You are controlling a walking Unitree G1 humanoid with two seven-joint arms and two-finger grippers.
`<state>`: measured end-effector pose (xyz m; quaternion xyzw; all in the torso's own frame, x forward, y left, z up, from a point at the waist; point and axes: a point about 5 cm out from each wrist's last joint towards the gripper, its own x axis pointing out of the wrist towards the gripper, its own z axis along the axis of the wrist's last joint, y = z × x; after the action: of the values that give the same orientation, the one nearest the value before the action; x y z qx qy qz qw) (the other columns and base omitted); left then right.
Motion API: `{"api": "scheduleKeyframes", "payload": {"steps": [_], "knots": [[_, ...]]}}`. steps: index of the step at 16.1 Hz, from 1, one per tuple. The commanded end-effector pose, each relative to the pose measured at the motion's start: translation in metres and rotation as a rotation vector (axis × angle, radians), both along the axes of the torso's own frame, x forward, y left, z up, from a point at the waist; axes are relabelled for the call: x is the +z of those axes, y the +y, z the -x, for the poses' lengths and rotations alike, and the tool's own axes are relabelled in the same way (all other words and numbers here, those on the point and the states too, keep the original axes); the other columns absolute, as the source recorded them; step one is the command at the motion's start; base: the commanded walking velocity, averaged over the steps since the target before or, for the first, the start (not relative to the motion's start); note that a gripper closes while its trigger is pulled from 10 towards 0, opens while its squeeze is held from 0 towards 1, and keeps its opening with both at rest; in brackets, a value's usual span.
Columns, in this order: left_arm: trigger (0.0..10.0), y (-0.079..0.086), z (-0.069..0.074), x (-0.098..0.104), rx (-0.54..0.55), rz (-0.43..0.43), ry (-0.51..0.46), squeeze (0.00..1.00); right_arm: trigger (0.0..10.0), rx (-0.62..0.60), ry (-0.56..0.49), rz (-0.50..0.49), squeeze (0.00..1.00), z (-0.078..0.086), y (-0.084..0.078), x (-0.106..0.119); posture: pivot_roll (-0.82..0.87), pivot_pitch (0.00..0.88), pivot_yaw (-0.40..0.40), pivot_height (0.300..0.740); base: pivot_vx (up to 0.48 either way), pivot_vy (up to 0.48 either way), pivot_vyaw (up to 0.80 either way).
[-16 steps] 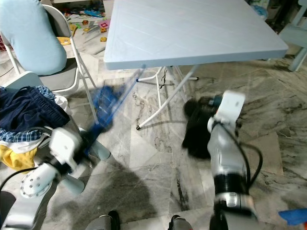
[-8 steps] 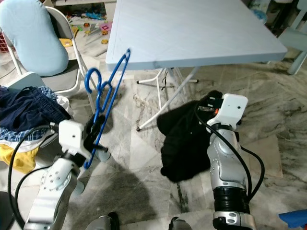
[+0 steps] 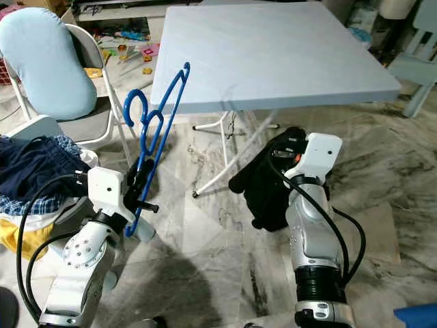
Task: Hang hanger
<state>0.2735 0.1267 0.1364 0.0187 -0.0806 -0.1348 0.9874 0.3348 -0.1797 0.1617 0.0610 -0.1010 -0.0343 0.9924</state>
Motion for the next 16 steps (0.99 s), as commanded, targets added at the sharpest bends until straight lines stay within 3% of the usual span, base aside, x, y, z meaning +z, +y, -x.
{"api": "scheduleKeyframes", "payload": {"steps": [1, 4, 9, 12, 16], "knots": [[10.0, -0.001, 0.000, 0.003, 0.004, 0.000, -0.014, 0.00, 0.0, 0.018, -0.062, -0.009, 0.00, 0.003, 0.002, 0.011, 0.04, 0.099, 0.032, 0.740, 0.472, 0.000, 0.00], [10.0, -0.001, -0.001, 0.004, 0.010, 0.005, -0.014, 0.00, 0.0, 0.028, -0.078, -0.006, 0.00, 0.007, 0.003, 0.012, 0.03, 0.106, 0.028, 0.740, 0.472, 0.000, 0.00], [10.0, 0.002, 0.000, 0.005, 0.008, 0.001, -0.009, 0.00, 0.0, 0.008, -0.070, 0.025, 0.00, 0.009, -0.010, 0.011, 0.04, 0.114, 0.034, 0.740, 0.472, 0.000, 0.00], [10.0, 0.002, -0.001, 0.003, 0.009, -0.003, 0.001, 0.00, 0.0, 0.012, -0.087, 0.036, 0.00, 0.012, -0.005, 0.014, 0.03, 0.112, 0.039, 0.740, 0.472, 0.000, 0.00], [10.0, -0.002, -0.003, 0.005, -0.080, -0.042, 0.000, 0.00, 0.0, 0.033, -0.083, 0.054, 0.00, 0.005, -0.014, 0.021, 0.04, 0.075, 0.033, 0.740, 0.472, 0.000, 0.00]]}}
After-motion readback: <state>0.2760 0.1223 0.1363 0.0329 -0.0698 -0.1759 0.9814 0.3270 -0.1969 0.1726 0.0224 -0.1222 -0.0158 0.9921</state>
